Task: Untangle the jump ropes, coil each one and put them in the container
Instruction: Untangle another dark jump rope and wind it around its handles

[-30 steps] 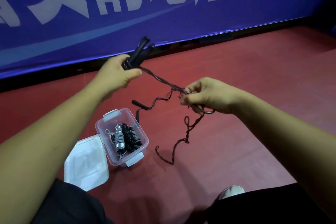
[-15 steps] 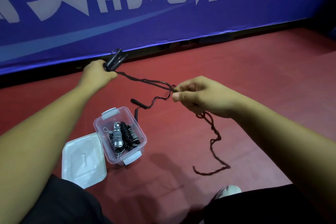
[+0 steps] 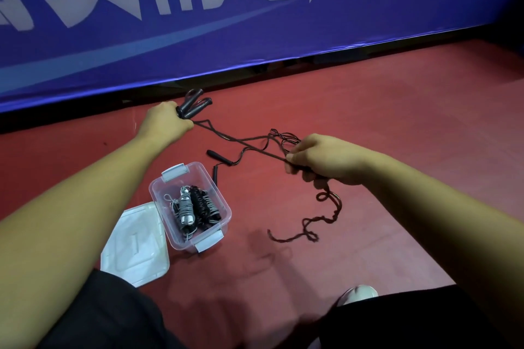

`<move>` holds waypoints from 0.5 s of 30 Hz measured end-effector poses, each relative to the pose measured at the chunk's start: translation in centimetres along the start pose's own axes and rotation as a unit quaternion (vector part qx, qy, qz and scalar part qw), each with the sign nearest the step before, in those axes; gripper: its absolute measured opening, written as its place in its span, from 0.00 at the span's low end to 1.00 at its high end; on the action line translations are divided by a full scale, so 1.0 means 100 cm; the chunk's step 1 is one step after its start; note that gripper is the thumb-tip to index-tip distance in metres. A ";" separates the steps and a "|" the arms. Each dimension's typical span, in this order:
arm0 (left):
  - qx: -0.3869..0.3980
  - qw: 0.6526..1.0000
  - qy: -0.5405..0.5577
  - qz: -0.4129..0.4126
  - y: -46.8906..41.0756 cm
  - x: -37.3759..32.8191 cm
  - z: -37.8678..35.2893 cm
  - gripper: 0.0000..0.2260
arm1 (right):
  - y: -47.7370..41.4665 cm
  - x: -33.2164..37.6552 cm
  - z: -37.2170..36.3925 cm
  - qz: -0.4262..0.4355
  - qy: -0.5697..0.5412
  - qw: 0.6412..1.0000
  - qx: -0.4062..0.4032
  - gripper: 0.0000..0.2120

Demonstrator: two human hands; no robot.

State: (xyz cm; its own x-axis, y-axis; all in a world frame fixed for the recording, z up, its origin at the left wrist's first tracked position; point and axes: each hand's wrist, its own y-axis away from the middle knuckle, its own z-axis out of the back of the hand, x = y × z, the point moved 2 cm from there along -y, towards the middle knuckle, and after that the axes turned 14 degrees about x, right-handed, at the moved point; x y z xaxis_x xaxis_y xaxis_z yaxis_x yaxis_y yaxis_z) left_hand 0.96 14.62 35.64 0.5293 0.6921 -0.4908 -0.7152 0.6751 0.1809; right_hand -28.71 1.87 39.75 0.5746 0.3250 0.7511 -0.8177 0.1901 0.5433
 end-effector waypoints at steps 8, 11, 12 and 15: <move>-0.001 1.000 0.017 0.005 -0.002 0.001 0.000 0.08 | 0.004 0.014 -0.004 0.072 0.147 0.980 -0.113 0.13; -0.002 1.000 0.010 0.015 -0.004 0.007 0.004 0.08 | 0.005 0.011 0.000 0.080 0.082 0.986 -0.123 0.14; -0.006 1.000 0.011 0.022 -0.005 0.010 0.005 0.09 | 0.006 0.010 0.002 0.075 0.095 0.984 -0.131 0.14; -0.023 0.999 0.012 0.026 -0.006 0.014 0.008 0.09 | 0.007 0.011 0.000 0.068 0.129 0.983 -0.109 0.13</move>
State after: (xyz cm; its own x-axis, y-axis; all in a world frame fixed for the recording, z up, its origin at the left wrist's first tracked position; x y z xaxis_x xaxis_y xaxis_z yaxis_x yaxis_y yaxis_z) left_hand 2.46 15.39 35.51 0.4800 0.7195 -0.5019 -0.7619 0.6255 0.1680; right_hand -28.67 2.31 40.95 0.4544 0.5800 0.6761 -0.8906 0.3140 0.3291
